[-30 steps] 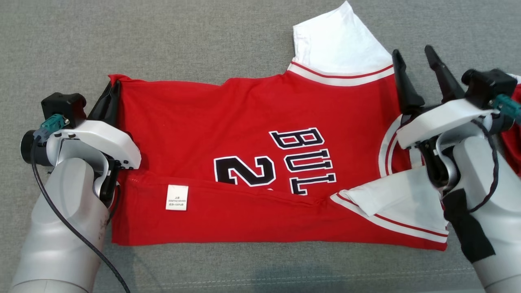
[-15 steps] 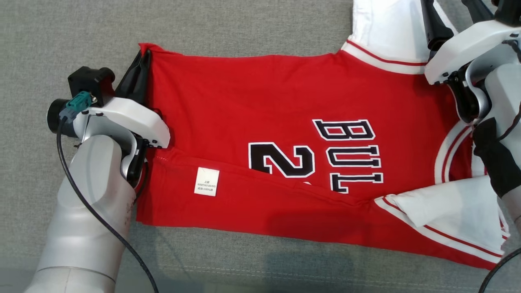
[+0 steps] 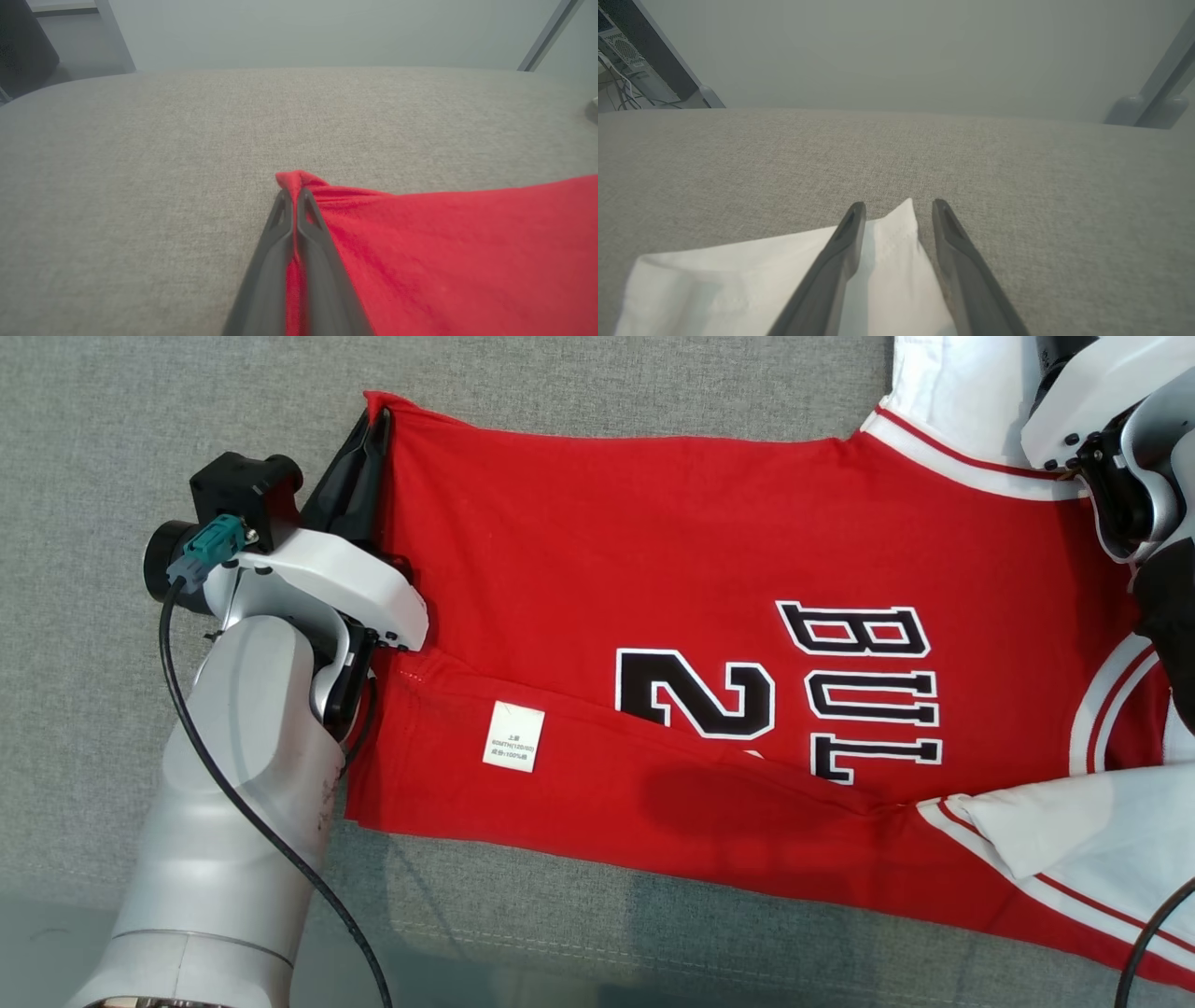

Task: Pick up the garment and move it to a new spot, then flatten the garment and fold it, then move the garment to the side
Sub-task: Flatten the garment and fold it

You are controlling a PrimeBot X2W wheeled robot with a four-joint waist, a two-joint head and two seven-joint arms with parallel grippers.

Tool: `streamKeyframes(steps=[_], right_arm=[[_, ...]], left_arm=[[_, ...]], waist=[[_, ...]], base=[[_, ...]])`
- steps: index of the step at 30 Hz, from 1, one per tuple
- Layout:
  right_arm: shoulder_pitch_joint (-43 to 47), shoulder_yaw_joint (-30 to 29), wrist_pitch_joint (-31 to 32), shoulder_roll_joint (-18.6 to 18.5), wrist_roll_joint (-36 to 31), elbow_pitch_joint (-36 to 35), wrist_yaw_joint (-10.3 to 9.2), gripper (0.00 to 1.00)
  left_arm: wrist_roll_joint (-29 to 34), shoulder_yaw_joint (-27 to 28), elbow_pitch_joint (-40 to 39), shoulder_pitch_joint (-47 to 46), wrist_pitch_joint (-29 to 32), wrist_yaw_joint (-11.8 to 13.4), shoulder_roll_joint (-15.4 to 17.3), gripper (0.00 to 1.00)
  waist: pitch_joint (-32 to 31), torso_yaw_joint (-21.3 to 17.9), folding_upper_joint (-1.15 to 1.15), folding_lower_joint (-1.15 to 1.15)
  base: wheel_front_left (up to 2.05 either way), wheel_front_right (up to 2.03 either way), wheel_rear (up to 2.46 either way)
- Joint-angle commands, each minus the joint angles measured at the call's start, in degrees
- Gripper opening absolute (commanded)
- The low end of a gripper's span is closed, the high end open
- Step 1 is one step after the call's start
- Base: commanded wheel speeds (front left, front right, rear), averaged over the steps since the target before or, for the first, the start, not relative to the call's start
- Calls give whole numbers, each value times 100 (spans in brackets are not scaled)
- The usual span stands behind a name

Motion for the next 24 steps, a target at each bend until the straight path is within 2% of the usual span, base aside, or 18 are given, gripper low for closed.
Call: streamKeyframes(steps=[1, 2, 3, 13, 24], right_arm=[[49, 139, 99, 72, 84, 13, 18, 38], [29, 176, 98, 72, 113, 21, 18, 24], [11, 215, 65, 69, 132, 22, 18, 0], [-41, 342, -471, -57, 458, -105, 18, 0], [820, 744, -589, -385, 1246, -1147, 18, 0]], left_arm=[[62, 130, -54, -5, -26, 1, 200, 0], [63, 133, -60, -8, -26, -3, 192, 0], [70, 133, -68, -7, -26, -6, 185, 0], [107, 337, -51, 88, -26, -23, 255, 0], [115, 580, 113, 505, -26, -33, 421, 0]], waist=[[26, 13, 0, 0], [35, 13, 0, 0], [37, 10, 0, 0], [-238, -169, 0, 0], [-816, -525, 0, 0]], base=[[0, 0, 0], [0, 0, 0], [0, 0, 0], [0, 0, 0], [0, 0, 0]])
